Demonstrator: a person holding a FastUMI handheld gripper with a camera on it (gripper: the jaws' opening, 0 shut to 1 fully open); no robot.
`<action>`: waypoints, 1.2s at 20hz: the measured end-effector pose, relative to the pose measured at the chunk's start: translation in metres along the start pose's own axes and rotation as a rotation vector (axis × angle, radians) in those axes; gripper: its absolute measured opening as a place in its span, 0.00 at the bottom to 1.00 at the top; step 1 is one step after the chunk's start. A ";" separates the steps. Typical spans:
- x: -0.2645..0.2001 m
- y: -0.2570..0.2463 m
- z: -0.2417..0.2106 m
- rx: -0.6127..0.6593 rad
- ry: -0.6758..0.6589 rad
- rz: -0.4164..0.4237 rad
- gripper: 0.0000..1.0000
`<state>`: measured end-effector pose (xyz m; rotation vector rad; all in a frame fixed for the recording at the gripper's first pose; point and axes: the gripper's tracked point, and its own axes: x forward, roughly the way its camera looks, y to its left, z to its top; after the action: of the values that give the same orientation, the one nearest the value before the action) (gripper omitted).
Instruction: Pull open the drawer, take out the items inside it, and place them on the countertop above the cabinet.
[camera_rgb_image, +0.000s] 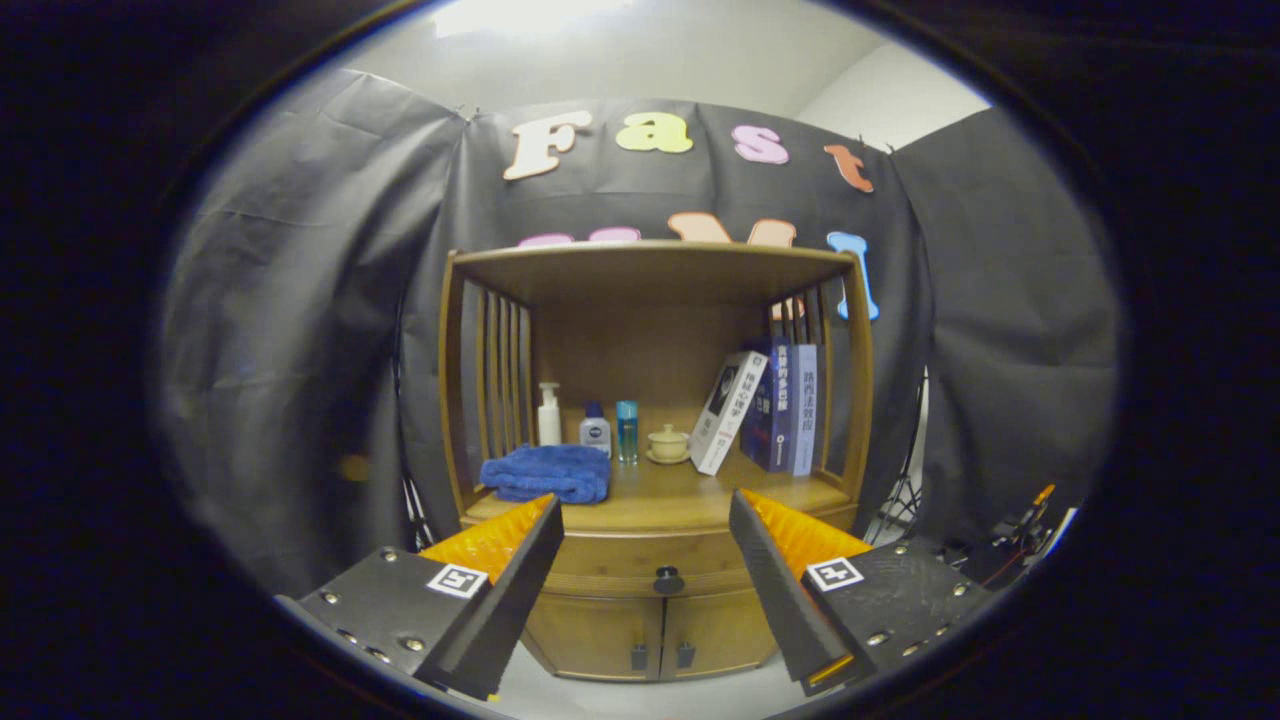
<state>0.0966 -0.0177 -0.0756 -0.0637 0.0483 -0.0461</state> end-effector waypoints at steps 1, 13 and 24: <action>0.009 0.003 -0.009 0.004 0.009 0.011 1.00; 0.111 0.008 -0.151 0.047 0.190 0.063 1.00; 0.141 -0.015 -0.187 -0.095 0.111 -0.021 0.91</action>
<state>0.2277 -0.0510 -0.2678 -0.1562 0.1609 -0.0686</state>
